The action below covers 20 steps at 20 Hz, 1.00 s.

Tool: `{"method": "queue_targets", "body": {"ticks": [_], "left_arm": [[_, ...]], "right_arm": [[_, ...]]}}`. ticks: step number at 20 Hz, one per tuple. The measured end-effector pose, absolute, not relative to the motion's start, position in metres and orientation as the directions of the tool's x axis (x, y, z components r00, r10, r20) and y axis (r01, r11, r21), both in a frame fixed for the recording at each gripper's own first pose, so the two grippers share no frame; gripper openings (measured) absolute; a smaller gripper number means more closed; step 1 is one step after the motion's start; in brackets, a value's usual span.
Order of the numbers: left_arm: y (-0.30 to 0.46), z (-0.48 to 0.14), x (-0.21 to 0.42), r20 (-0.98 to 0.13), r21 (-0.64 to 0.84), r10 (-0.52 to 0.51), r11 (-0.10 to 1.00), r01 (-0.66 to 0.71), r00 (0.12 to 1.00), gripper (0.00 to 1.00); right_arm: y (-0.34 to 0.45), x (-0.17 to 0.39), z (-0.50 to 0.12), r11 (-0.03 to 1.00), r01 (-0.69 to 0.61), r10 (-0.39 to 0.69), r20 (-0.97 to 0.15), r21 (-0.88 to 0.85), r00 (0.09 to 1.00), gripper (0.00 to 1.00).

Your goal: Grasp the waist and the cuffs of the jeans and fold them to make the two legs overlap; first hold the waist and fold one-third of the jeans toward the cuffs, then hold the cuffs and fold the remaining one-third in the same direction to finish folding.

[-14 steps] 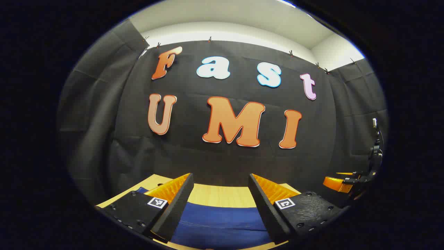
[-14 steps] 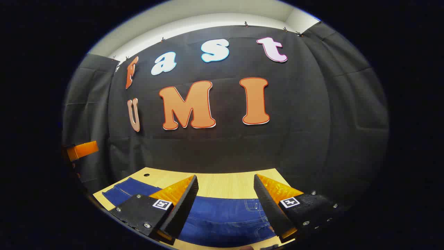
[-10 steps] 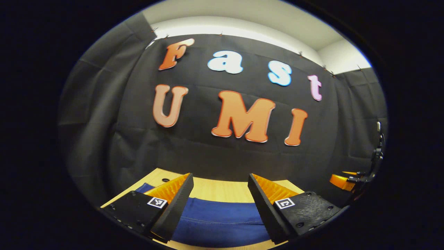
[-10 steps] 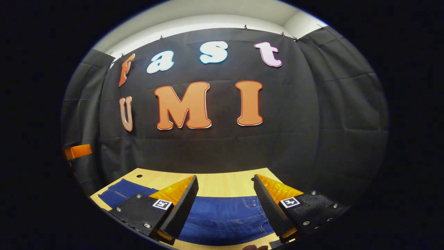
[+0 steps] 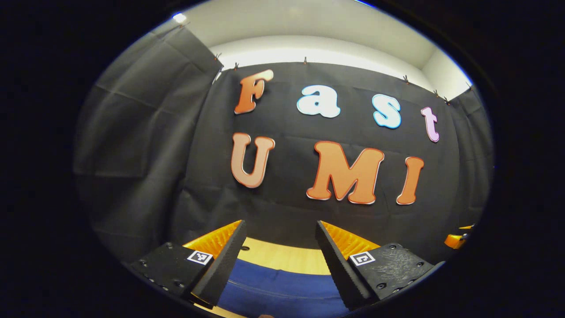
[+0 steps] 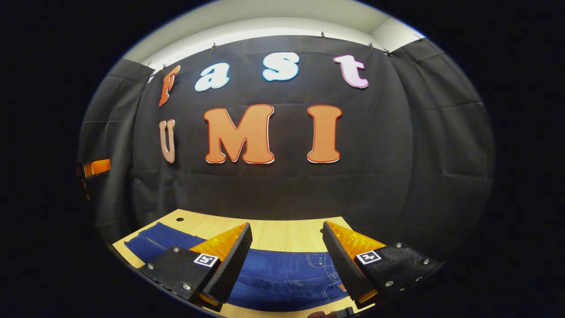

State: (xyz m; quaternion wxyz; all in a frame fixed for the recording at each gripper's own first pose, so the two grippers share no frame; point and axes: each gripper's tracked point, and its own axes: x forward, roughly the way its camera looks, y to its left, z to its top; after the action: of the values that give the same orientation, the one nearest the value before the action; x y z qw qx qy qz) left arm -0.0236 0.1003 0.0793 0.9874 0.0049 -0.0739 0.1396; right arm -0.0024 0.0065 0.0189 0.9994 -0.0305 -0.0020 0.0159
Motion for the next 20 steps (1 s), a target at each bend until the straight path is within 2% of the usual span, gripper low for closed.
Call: {"method": "queue_targets", "body": {"ticks": [1, 3, 6, 9, 13, 14, 15, 18, 20], "left_arm": [[0.097, 0.083, -0.027, 0.162, -0.012, 0.287, 0.957, -0.289, 0.944, 0.94], [0.098, 0.081, -0.033, 0.176, 0.007, 0.318, 0.946, -0.324, 0.932, 0.94], [0.107, 0.079, -0.042, 0.186, 0.042, 0.336, 0.936, -0.349, 0.923, 0.94], [0.127, 0.063, -0.038, 0.145, 0.053, 0.316, 0.944, -0.326, 0.938, 0.94], [0.16, 0.06, -0.027, 0.112, 0.092, 0.276, 0.954, -0.286, 0.955, 0.94], [0.166, 0.058, -0.025, 0.113, 0.102, 0.263, 0.956, -0.275, 0.958, 0.99], [0.175, 0.056, -0.023, 0.109, 0.114, 0.26, 0.955, -0.272, 0.959, 0.97], [0.209, 0.03, -0.031, 0.061, 0.241, 0.278, 0.928, -0.284, 0.959, 0.94], [0.226, 0.008, -0.034, 0.013, 0.369, 0.268, 0.894, -0.254, 0.963, 0.98]], "right_arm": [[0.006, 0.003, 0.021, 0.997, -0.054, 0.055, 0.006, -0.059, 0.998, 0.98], [0.004, 0.016, 0.017, 0.996, -0.078, 0.078, -0.01, -0.049, 0.997, 1.0], [0.014, 0.024, 0.003, 0.995, -0.098, 0.097, -0.071, -0.013, 0.993, 0.98], [0.025, 0.026, -0.006, 0.998, -0.057, 0.056, -0.093, -0.008, 0.994, 1.0], [0.039, 0.022, -0.01, 1.0, 0.008, -0.01, -0.09, -0.016, 0.996, 0.97], [0.043, 0.019, -0.012, 1.0, 0.013, -0.014, -0.09, -0.01, 0.996, 0.98], [0.047, 0.018, -0.013, 1.0, 0.018, -0.018, -0.093, -0.004, 0.995, 0.98], [0.054, 0.011, -0.022, 0.999, 0.032, -0.032, -0.118, 0.0, 0.992, 0.97], [0.059, 0.011, -0.026, 1.0, 0.03, -0.031, -0.131, -0.004, 0.991, 0.97]]}}
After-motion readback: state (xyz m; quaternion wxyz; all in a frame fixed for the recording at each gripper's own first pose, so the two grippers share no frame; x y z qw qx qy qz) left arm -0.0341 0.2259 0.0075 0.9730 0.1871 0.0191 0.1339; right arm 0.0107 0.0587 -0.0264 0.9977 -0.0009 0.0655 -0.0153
